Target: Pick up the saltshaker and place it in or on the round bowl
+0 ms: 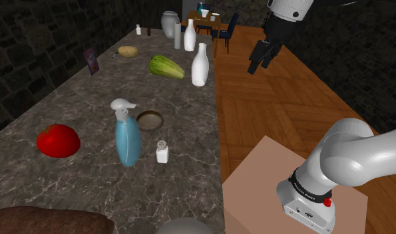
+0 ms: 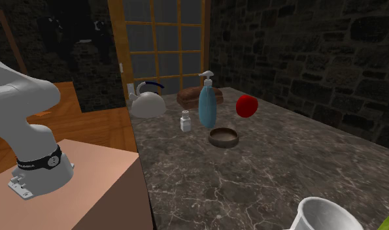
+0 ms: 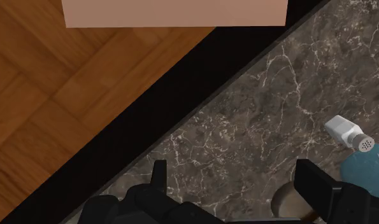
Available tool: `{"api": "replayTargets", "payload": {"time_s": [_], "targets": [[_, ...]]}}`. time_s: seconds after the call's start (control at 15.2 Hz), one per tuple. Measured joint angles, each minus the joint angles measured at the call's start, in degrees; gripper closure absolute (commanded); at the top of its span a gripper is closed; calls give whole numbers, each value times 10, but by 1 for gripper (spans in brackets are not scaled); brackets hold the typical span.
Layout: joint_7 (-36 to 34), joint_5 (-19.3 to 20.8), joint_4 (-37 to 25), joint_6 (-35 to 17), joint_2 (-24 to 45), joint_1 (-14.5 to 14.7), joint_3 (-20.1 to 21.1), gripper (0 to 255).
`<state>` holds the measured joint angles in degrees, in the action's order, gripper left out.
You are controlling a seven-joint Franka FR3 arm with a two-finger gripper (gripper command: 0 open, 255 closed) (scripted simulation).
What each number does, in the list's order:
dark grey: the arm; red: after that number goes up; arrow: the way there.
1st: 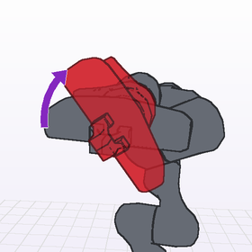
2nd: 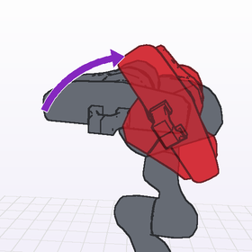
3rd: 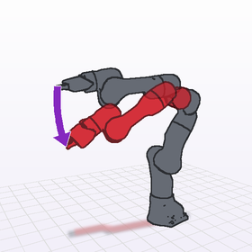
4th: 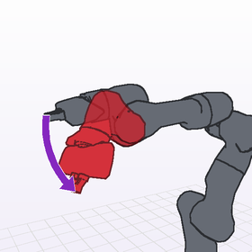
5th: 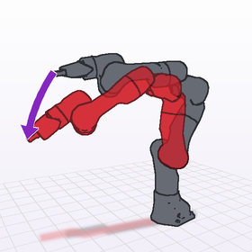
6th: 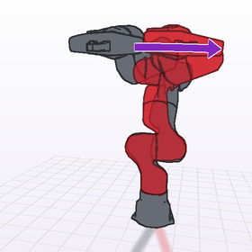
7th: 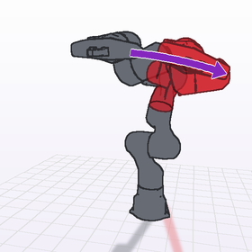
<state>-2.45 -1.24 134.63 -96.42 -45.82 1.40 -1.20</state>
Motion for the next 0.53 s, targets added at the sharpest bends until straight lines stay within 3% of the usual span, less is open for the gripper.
{"api": "replayTargets", "payload": {"time_s": [0.53], "targets": [[-72, -34, 19, -62, 56, 21, 69, 0]]}}
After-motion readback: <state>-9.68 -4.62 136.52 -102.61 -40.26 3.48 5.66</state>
